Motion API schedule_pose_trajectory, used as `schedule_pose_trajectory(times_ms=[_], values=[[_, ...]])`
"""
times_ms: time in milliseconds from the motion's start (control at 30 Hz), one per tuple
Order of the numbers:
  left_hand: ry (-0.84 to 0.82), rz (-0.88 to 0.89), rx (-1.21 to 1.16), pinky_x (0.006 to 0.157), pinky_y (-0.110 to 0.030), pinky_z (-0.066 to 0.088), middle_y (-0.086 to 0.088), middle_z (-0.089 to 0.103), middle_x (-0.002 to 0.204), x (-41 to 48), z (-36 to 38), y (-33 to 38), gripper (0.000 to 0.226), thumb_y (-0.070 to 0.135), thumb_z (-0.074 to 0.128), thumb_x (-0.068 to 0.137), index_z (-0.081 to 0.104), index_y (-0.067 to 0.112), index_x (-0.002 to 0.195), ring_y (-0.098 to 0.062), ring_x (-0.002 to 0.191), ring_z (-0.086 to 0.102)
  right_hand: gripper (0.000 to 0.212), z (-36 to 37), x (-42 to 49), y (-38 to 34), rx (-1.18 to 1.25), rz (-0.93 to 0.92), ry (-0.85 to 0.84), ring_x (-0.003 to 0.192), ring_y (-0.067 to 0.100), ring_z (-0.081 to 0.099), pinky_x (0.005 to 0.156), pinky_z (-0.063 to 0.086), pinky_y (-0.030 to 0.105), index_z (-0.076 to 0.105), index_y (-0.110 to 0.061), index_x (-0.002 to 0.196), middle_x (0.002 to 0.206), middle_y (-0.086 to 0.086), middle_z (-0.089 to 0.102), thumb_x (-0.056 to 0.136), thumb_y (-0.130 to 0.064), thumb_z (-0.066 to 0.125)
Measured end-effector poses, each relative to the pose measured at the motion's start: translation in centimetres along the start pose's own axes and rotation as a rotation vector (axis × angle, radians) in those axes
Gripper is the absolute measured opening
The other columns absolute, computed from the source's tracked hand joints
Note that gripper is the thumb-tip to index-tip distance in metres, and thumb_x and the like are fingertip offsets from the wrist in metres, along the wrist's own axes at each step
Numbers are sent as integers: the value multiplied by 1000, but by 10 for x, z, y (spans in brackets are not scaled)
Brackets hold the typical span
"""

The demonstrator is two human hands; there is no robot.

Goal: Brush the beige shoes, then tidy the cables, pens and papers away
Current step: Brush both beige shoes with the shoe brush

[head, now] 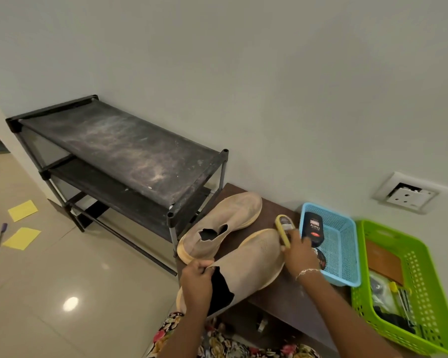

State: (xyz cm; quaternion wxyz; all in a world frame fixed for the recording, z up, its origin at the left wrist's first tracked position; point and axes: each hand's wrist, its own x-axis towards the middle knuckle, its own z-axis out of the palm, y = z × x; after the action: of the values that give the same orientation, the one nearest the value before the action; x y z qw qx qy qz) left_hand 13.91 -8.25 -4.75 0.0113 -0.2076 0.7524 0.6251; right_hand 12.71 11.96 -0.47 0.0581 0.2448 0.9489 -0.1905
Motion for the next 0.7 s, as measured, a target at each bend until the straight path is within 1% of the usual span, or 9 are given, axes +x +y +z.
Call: schedule_pose_trajectory(times_ms=[133,200,267,333,400,467,533,600,700], values=[[48,-53,-31,74,-31,48,-10,67,75,2,3,-1,14,-6,61,81,67,6,75,-23,72,61,46,43,-91,-28,126,-420,-280,110,26,50,88,40,30,29,-25,137,128,4,38,94,-24,44],[64,-77,-64,74,-32,49,-11,67,74,3,-1,-3,14,-7,59,80,68,4,76,-23,70,61,49,54,-101,-27,59,-539,-290,111,23,47,91,39,29,27,-27,139,131,2,34,94,-24,44],[45,-83,-73,73,-32,50,-13,68,76,6,-4,-4,12,-7,60,80,67,3,77,-24,69,61,54,52,-69,-7,-98,-479,-174,110,26,48,93,41,34,25,-28,142,133,5,34,92,-20,44],[16,-73,-35,71,-30,50,-11,68,77,5,-2,-2,8,-5,62,81,67,0,78,-22,69,61,54,35,-25,14,-173,-271,-64,110,32,50,93,43,40,26,-25,142,129,13,37,92,-17,45],[25,-61,-13,74,-33,51,-11,69,77,6,1,1,7,-3,64,81,69,1,78,-24,71,62,50,17,1,22,-155,-95,28,109,38,51,92,42,42,30,-19,140,124,17,40,93,-19,47],[37,-86,-25,75,-34,51,-12,69,77,7,4,2,9,-2,64,81,67,3,75,-25,71,62,47,17,-4,10,-21,-45,61,109,38,51,91,42,43,32,-17,138,124,17,41,93,-18,47],[45,-100,-42,75,-34,50,-13,69,77,7,3,2,12,-3,63,81,66,5,73,-25,70,60,45,34,-38,-8,88,-160,-17,109,31,51,91,43,39,31,-20,137,127,12,40,94,-20,44],[52,-105,-57,69,-31,49,-11,67,73,8,0,0,14,-5,61,81,65,5,73,-22,66,59,48,54,-83,-24,94,-448,-153,112,25,48,94,41,34,28,-23,140,134,5,36,95,-23,42],[46,-93,-49,62,-26,46,-9,64,68,8,-6,-4,14,-8,58,80,65,2,74,-20,63,58,60,52,-89,-23,-69,-628,-235,113,24,45,95,39,32,20,-30,144,138,0,27,88,-39,41]])
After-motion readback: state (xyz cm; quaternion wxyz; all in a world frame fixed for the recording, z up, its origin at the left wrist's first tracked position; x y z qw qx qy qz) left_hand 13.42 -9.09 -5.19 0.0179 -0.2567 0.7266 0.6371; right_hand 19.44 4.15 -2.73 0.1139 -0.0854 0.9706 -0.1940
